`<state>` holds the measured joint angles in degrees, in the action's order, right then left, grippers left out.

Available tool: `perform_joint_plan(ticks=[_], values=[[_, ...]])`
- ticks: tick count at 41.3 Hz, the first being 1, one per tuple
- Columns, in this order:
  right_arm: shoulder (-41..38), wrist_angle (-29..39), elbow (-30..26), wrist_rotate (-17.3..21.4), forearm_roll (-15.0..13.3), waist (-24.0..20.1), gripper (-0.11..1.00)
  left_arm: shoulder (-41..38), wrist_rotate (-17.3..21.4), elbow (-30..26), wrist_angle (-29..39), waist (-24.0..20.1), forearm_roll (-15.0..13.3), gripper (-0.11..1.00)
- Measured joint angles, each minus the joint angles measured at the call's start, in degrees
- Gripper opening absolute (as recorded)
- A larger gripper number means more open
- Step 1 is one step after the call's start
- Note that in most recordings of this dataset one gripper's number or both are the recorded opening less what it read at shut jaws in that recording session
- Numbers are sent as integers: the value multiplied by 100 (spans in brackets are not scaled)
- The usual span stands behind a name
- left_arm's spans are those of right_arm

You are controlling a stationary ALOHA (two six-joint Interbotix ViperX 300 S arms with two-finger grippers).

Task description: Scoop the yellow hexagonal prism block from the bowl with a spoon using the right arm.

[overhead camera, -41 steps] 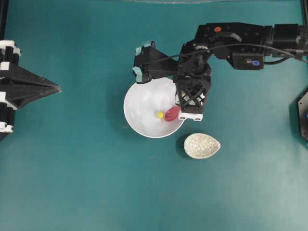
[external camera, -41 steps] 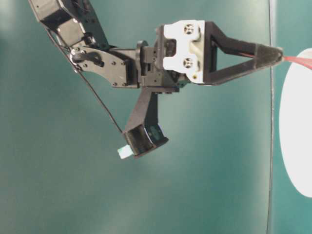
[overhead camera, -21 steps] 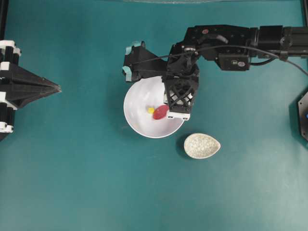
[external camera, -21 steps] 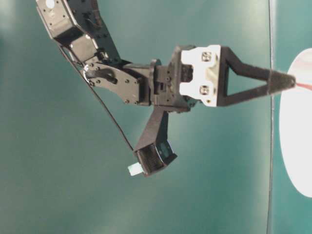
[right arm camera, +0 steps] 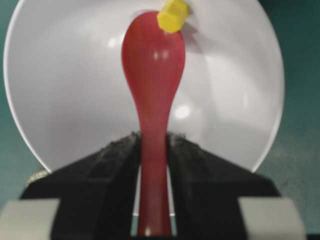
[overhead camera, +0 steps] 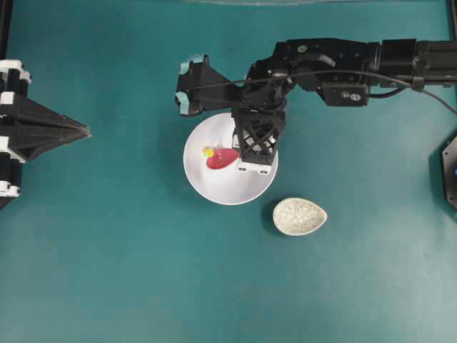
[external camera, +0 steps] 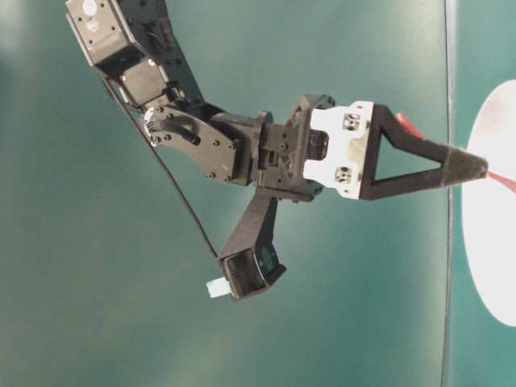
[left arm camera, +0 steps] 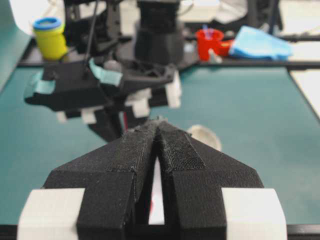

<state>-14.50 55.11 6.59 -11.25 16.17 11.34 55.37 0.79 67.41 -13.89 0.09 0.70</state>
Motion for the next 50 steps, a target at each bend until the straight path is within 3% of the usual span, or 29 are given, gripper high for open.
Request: perform_joint_plan(ticks=[14,31,50], values=[[-9,-606,97,0,-114,0,25,18,0,0,0,0,0,0],[431,-1635,1028,0,-123,-88,25,114,0,0,0,0,9,0],[738,-2294,1556,0,-123,-88,25,114,0,0,9,0,0,0]])
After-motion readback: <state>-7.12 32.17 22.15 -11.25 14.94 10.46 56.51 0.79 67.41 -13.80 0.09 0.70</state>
